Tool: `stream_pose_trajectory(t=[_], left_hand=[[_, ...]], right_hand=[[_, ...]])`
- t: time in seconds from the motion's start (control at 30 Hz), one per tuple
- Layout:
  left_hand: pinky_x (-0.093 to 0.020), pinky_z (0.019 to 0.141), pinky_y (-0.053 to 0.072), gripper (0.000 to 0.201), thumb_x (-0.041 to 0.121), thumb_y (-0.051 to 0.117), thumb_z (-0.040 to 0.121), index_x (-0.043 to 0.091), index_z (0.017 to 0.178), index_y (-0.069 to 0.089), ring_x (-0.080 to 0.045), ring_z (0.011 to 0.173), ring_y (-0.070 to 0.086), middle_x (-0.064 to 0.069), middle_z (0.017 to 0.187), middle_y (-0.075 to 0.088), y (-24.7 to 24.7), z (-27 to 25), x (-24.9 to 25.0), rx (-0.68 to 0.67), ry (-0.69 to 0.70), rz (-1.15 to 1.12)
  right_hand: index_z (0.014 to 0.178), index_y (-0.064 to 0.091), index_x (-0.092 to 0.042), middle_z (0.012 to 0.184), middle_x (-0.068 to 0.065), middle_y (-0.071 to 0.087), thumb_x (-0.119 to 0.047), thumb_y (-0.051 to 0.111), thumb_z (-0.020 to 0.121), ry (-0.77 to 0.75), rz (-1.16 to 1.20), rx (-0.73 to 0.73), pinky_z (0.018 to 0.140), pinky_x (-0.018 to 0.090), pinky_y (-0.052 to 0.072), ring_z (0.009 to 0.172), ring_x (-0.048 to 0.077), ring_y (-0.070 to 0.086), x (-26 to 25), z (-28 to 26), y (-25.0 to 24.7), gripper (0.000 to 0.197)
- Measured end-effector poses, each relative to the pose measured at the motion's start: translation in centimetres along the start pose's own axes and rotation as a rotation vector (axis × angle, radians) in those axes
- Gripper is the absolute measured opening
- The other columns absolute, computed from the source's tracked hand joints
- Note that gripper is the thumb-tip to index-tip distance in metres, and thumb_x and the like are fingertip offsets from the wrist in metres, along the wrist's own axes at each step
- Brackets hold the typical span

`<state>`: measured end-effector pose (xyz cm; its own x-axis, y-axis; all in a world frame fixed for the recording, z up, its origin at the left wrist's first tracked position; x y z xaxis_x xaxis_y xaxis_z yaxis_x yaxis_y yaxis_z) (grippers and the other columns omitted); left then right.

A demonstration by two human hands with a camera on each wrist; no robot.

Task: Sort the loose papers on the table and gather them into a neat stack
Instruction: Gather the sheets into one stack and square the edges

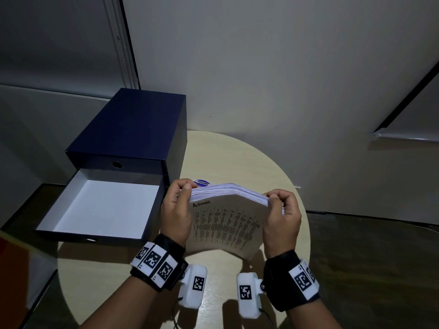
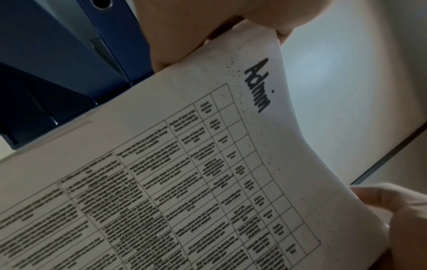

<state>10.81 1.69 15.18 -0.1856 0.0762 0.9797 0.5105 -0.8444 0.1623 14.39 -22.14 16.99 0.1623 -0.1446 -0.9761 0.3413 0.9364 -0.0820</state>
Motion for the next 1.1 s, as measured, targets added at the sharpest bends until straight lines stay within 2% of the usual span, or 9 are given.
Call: stream_pose_trajectory(t=[0.3, 0.43, 0.57, 0.63, 0.7, 0.83, 0.9, 1.0, 1.1], left_hand=[[-0.016, 0.064, 0.046, 0.036, 0.031, 0.038, 0.096, 0.005, 0.089, 0.06, -0.007, 0.076, 0.061, 0.012, 0.082, 0.067, 0.4, -0.2, 0.9, -0.02, 0.06, -0.011], [-0.017, 0.073, 0.05, 0.045, 0.033, 0.057, 0.082, 0.001, 0.113, 0.05, -0.007, 0.088, 0.063, 0.004, 0.102, 0.062, 0.6, -0.8, 1.4, -0.177, 0.144, -0.09], [-0.035, 0.086, 0.054, 0.045, 0.019, 0.065, 0.076, 0.03, 0.114, 0.045, -0.005, 0.097, 0.063, 0.024, 0.104, 0.061, -0.7, -0.8, -1.1, -0.186, 0.078, 0.179], [-0.044, 0.088, 0.054, 0.032, 0.024, 0.063, 0.082, 0.039, 0.106, 0.047, -0.007, 0.098, 0.063, 0.016, 0.102, 0.063, -1.0, -0.6, -1.8, -0.16, 0.037, 0.289], [-0.027, 0.086, 0.051, 0.037, 0.006, 0.061, 0.087, 0.037, 0.103, 0.047, 0.004, 0.093, 0.06, 0.014, 0.1, 0.062, 0.0, -0.9, -0.6, -0.176, 0.133, 0.358], [-0.032, 0.077, 0.051, 0.037, -0.008, 0.054, 0.078, 0.021, 0.1, 0.053, -0.013, 0.088, 0.06, 0.0, 0.095, 0.062, 3.5, -1.6, 2.4, -0.246, 0.426, 0.484], [-0.022, 0.074, 0.048, 0.039, -0.013, 0.057, 0.072, 0.016, 0.098, 0.057, -0.014, 0.083, 0.055, 0.0, 0.093, 0.06, 5.4, -1.8, 3.3, -0.303, 0.526, 0.52], [-0.003, 0.076, 0.033, 0.04, -0.016, 0.049, 0.063, 0.005, 0.094, 0.061, -0.005, 0.08, 0.043, 0.0, 0.088, 0.057, 7.3, -2.5, 4.3, -0.368, 0.61, 0.564], [-0.001, 0.08, 0.032, 0.042, -0.01, 0.05, 0.067, 0.01, 0.104, 0.057, -0.013, 0.085, 0.051, -0.006, 0.095, 0.064, 7.2, -3.0, 3.4, -0.462, 0.597, 0.599]], right_hand=[[0.082, 0.063, -0.022, 0.084, -0.009, 0.068, -0.029, 0.05, 0.087, -0.008, -0.005, -0.022, 0.078, 0.056, 0.055, 0.086, 0.017, 0.064, 0.0, 0.1, 0.0, 0.016], [0.102, 0.058, -0.024, 0.097, -0.01, 0.065, -0.04, 0.058, 0.085, -0.063, 0.059, -0.11, 0.087, 0.052, 0.055, 0.097, 0.019, 0.062, -0.2, -0.2, 0.0, 0.023], [0.113, 0.05, -0.027, 0.101, -0.02, 0.061, -0.03, 0.064, 0.08, -0.148, 0.054, -0.262, 0.093, 0.036, 0.052, 0.103, 0.008, 0.059, -0.6, -0.7, -0.1, 0.036], [0.115, 0.05, -0.027, 0.107, -0.018, 0.059, -0.035, 0.063, 0.078, -0.194, -0.041, -0.29, 0.093, 0.036, 0.054, 0.107, 0.007, 0.058, -1.3, -0.6, -0.3, 0.04], [0.118, 0.05, -0.031, 0.12, -0.01, 0.054, -0.036, 0.062, 0.078, -0.251, -0.177, -0.304, 0.098, 0.041, 0.053, 0.114, 0.008, 0.055, -3.1, -0.1, -0.4, 0.042], [0.135, 0.042, -0.038, 0.145, -0.012, 0.041, -0.036, 0.064, 0.079, -0.505, -0.899, -0.534, 0.124, 0.056, 0.005, 0.141, 0.011, 0.036, -7.1, 0.0, 1.8, 0.06], [0.139, 0.04, -0.037, 0.146, -0.012, 0.045, -0.032, 0.063, 0.083, -0.557, -1.073, -0.677, 0.124, 0.054, 0.006, 0.141, 0.011, 0.038, -7.2, -0.3, 2.8, 0.06], [0.116, 0.058, -0.034, 0.109, -0.008, 0.07, -0.029, 0.054, 0.088, -0.573, -1.053, -0.725, 0.091, 0.04, 0.044, 0.106, 0.02, 0.064, -6.7, 0.2, 2.5, 0.028], [0.102, 0.06, -0.03, 0.089, -0.003, 0.073, -0.03, 0.046, 0.088, -0.562, -1.055, -0.711, 0.065, 0.037, 0.048, 0.083, 0.028, 0.065, -5.6, 0.6, 1.1, 0.021]])
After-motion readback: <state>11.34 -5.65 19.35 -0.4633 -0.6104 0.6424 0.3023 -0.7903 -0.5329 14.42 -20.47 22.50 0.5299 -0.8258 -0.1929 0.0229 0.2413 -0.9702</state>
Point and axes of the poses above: each hand's wrist, its own z-axis towards the middle knuckle, its own y-axis out of the palm, x = y × z, the point moved 6 cm from there along z, towards the middle knuckle
